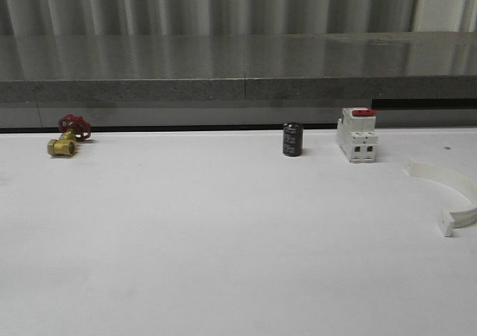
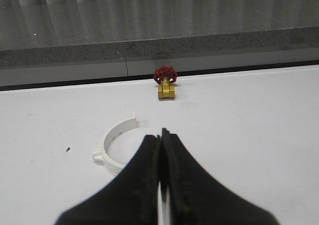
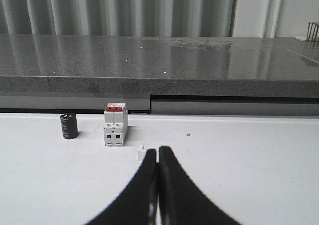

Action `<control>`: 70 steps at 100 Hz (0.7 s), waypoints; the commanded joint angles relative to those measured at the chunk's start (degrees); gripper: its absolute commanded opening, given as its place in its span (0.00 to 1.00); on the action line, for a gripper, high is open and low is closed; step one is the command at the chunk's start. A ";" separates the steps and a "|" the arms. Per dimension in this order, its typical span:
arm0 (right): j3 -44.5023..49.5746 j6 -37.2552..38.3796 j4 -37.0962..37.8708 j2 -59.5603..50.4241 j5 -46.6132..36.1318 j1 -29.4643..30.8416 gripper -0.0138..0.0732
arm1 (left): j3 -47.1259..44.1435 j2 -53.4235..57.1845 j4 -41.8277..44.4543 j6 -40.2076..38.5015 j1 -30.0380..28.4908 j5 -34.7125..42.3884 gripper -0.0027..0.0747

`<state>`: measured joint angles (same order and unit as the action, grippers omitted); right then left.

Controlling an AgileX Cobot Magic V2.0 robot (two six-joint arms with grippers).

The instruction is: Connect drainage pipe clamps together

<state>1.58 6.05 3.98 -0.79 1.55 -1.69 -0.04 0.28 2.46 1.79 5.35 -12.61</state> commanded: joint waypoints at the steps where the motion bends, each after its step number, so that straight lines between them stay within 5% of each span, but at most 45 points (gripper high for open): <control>1: -0.97 -0.15 0.10 -0.91 -4.39 0.21 0.15 | -2.65 1.52 0.13 -0.47 0.45 4.64 0.01; 70: -0.97 -0.15 0.10 -0.91 -4.39 0.21 0.15 | -2.65 1.52 0.59 -0.47 0.45 4.85 0.01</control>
<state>1.58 6.05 3.98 -0.79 1.55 -1.69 -0.04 0.28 2.81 1.79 5.35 -12.61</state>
